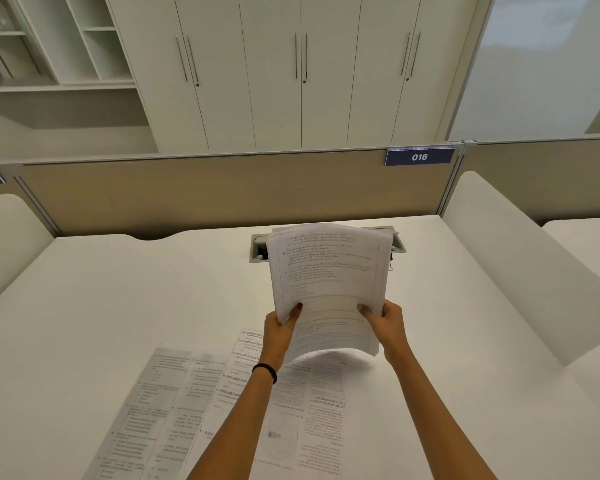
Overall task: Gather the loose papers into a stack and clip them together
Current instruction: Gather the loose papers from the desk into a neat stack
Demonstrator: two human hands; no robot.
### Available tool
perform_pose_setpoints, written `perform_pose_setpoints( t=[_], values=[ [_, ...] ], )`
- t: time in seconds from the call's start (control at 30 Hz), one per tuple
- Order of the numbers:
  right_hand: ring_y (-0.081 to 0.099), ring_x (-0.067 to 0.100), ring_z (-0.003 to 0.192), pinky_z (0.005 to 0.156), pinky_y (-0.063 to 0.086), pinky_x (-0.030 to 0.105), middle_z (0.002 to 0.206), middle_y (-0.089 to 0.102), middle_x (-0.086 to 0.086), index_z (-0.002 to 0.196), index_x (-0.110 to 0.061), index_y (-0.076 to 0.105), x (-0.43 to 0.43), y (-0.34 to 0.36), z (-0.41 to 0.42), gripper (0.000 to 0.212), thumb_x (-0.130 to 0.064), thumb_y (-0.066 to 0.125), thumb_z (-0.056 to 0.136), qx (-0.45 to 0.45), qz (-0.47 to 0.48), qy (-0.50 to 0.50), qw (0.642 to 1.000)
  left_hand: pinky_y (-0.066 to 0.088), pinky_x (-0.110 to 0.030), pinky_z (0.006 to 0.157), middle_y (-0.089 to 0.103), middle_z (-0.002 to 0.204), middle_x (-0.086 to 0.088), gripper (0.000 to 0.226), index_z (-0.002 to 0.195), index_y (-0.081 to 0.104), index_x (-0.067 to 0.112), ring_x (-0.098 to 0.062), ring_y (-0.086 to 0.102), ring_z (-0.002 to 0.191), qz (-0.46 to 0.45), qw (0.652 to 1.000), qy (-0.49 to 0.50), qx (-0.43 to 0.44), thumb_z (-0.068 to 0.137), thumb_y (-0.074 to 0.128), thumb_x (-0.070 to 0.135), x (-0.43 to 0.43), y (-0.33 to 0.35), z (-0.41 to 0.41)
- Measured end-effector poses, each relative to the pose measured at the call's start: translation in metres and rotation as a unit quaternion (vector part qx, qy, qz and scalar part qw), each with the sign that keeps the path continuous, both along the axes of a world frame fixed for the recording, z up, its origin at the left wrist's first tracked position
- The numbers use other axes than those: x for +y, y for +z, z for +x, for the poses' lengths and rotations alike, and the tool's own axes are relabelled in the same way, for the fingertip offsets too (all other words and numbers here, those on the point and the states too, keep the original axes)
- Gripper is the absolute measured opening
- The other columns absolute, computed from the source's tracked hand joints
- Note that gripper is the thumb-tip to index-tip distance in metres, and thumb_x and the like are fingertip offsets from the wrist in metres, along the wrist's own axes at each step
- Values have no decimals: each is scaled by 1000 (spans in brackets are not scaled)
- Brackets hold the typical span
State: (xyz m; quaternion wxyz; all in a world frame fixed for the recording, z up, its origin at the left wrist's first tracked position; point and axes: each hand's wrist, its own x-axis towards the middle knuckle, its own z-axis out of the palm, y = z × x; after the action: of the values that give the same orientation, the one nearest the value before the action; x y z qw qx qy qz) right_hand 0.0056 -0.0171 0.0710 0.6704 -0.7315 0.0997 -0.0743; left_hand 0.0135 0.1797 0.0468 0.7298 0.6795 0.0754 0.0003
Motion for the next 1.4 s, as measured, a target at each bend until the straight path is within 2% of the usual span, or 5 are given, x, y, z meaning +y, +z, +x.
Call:
perform_pose_setpoints(
  t=[0.27,0.53,0.67,1.13,1.4],
  values=[
    [62,23,85,67,53,28,94,65,5,99,-14,62,-2,0,-7,20,-14,68,80,4,33,13,999,54,-18,55,67,82,-3,5,86,62,16,-18,66,74,-2,995,63,-80,87,60,20,0,15,0],
    [65,16,83,60,55,22,90,67,-2,92,-21,64,1,3,-18,17,-15,71,78,-12,45,5,999,59,-33,67,65,97,-12,23,106,56,14,-26,66,86,21,991,40,-123,90,55,30,-8,25,2],
    [69,19,83,68,60,35,95,70,3,101,-13,65,4,0,-21,24,-19,71,79,-20,43,-9,999,60,-37,69,65,100,-9,21,107,56,16,-23,67,86,31,990,45,-127,90,56,29,-4,28,0],
    [63,23,92,79,52,33,106,66,10,112,-4,59,20,-90,-51,34,-16,67,82,108,14,-24,994,46,-23,70,56,112,-8,32,121,49,12,-19,53,95,132,983,-1,126,89,55,13,40,-42,-10],
    [50,31,112,92,43,37,117,52,14,121,-1,48,10,-107,-65,41,-9,62,83,56,-166,-88,981,41,-47,93,47,126,-19,34,120,53,12,-35,44,115,393,891,152,171,87,56,12,113,-73,-36]
  ],
)
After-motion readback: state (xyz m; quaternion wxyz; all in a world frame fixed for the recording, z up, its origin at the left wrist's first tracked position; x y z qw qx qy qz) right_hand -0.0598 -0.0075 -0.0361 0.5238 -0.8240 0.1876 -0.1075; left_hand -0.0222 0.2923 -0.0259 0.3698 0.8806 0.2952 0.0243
